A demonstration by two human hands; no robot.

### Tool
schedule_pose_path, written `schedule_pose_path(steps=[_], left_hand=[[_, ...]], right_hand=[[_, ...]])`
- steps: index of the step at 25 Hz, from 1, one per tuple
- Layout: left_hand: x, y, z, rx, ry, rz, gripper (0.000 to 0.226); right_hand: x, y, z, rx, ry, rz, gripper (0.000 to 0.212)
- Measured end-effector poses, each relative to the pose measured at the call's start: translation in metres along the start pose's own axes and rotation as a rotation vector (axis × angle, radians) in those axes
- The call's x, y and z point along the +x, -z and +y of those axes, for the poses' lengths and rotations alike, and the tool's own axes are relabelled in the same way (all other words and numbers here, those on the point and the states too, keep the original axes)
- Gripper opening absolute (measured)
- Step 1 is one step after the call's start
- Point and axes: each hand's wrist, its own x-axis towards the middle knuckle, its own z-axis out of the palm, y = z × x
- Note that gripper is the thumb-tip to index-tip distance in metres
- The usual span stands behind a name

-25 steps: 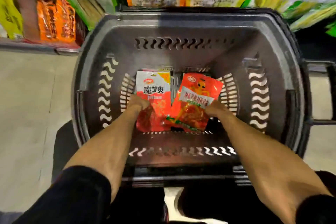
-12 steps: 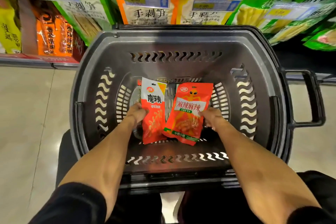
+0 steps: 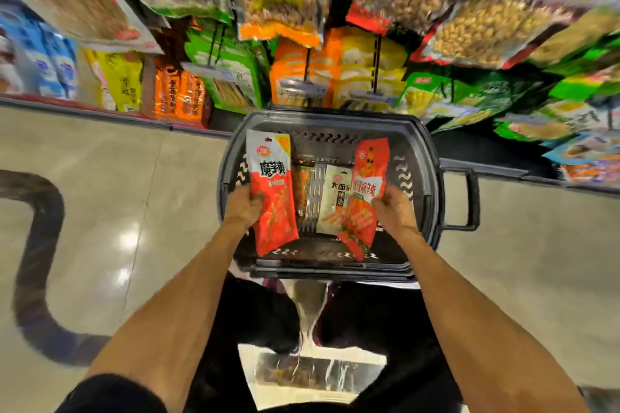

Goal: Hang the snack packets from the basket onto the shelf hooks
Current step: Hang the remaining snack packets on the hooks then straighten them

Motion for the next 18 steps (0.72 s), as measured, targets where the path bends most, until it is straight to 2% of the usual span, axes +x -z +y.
schedule_pose_path(steps=[2,4,7,11,18], left_hand=[[-0.057,0.037,0.044,-0.118,-0.024,0.053,0.033],[-0.113,0.076,0.083,-0.271,-0.034,0.113,0.022],[-0.194,0.134,0.124,-0.477,-0.051,0.185,0.029],[-0.299,0.203,0.154,-0.726,-0.062,0.345,0.020],[-0.450,0.273,0.163,-1.023,-0.093,0.694,0.018]], right_hand=[[-0.031,0.031,-0.040,-0.016,0.100,0.034,0.006],[-0.064,0.062,-0.084,0.017,0.181,0.001,0.015],[-0.119,0.104,-0.151,0.064,0.291,-0.062,0.021],[-0.193,0.152,-0.230,0.258,0.391,-0.069,0.017],[-0.282,0.175,-0.312,0.317,0.637,-0.307,0.019]])
